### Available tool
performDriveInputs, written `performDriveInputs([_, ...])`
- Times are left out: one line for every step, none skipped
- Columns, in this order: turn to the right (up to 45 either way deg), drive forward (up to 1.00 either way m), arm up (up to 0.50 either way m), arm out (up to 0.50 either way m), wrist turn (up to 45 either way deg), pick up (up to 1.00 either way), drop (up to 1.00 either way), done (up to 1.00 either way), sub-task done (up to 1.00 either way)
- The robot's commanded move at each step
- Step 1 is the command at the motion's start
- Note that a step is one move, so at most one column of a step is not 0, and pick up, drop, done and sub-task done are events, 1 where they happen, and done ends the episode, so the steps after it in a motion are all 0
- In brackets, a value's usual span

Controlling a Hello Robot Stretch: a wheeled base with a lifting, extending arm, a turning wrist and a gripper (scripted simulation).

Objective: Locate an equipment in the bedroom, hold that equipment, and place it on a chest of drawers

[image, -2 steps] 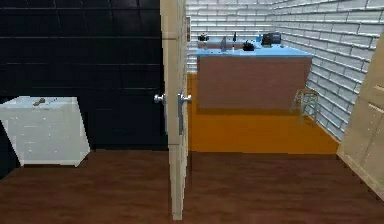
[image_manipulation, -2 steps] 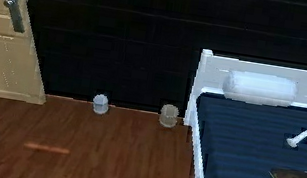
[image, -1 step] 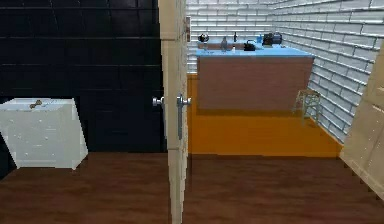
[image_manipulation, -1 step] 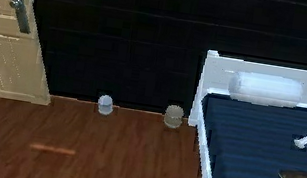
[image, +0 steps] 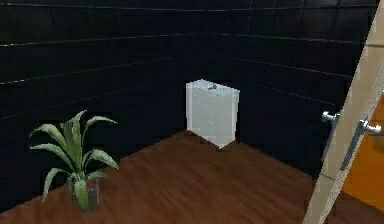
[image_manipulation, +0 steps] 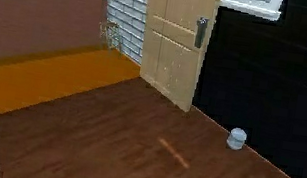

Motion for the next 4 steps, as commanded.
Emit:
performDriveInputs([-36.0,0.00,0.00,0.00,0.0,0.00,0.00,0.00,0.00])
performDriveInputs([0.0,0.40,0.00,0.00,0.0,0.00,0.00,0.00,0.00])
performDriveInputs([-45.0,0.00,0.00,0.00,0.0,0.00,0.00,0.00,0.00])
performDriveInputs([0.0,0.40,0.00,0.00,0.0,0.00,0.00,0.00,0.00])
